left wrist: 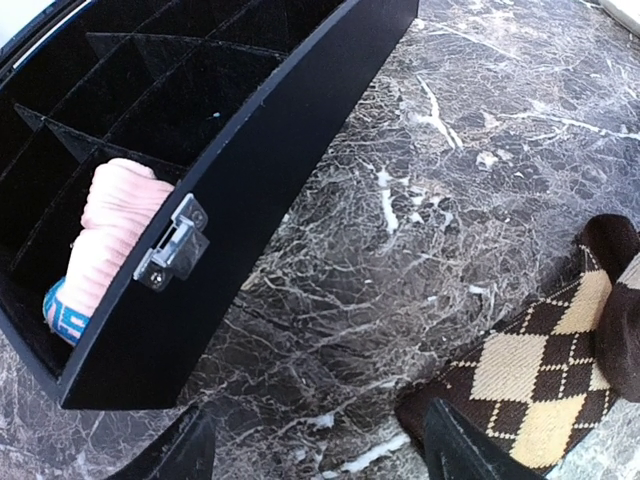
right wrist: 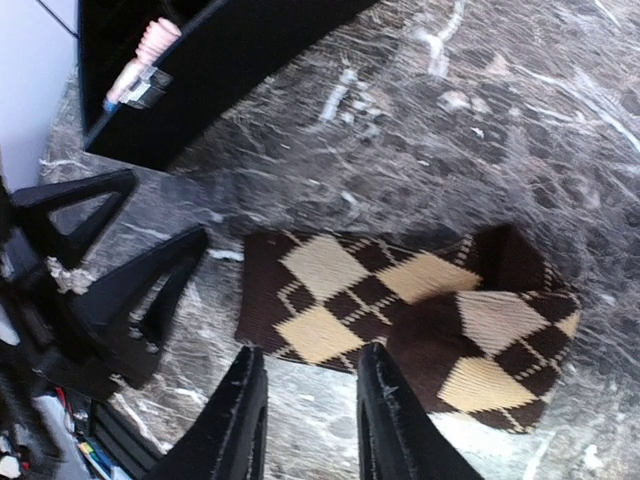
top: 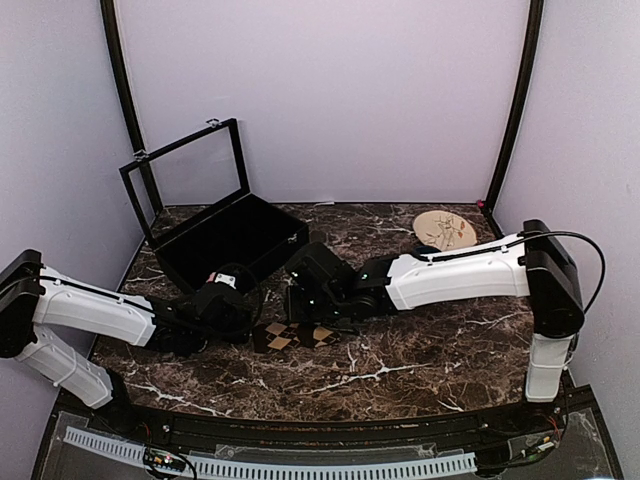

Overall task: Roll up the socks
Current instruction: Fold the sock at the center of the board.

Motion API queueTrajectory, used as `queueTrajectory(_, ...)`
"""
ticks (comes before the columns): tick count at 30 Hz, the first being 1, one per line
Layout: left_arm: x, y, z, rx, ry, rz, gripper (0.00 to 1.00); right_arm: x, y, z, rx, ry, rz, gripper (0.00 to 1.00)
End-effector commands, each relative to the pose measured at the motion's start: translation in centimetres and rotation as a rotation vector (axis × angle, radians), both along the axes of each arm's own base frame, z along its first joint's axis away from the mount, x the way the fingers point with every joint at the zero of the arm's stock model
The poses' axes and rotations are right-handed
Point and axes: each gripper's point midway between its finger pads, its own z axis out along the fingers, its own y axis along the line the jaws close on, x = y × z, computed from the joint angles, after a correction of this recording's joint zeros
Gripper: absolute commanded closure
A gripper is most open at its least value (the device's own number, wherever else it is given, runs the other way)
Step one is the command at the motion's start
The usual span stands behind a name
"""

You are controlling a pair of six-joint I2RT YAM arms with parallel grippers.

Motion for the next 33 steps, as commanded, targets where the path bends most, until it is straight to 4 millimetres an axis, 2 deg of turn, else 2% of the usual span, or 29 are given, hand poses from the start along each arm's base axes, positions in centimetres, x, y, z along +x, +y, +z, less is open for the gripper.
queueTrajectory(1,-0.2,0.2,-0.2,-0.023,0.016,0.004,0.26,-0.4,-1.4,-1.3,-0.110,-0.017,0.011,0.68)
queueTrajectory(6,0.0,0.5,-0.5,-0.074,0.044,0.019,0.26,-0.7,-1.7,-3.5,-0.182,0.000,0.038,0.61)
queueTrajectory(13,0.0,0.8,-0.3,-0.097,0.045,0.024,0.26,-1.2,-1.5,-5.7,-0.265,0.026,0.079,0.60)
queueTrajectory(23,0.0,1.0,-0.7,-0.109,0.050,0.026,0.26,-1.6,-0.6,-6.5,-0.333,0.021,0.113,0.60)
queueTrajectory(33,-0.1,1.3,-0.6,-0.124,0.045,0.030,0.26,-1.9,-1.4,-8.5,-0.441,0.023,0.120,0.61)
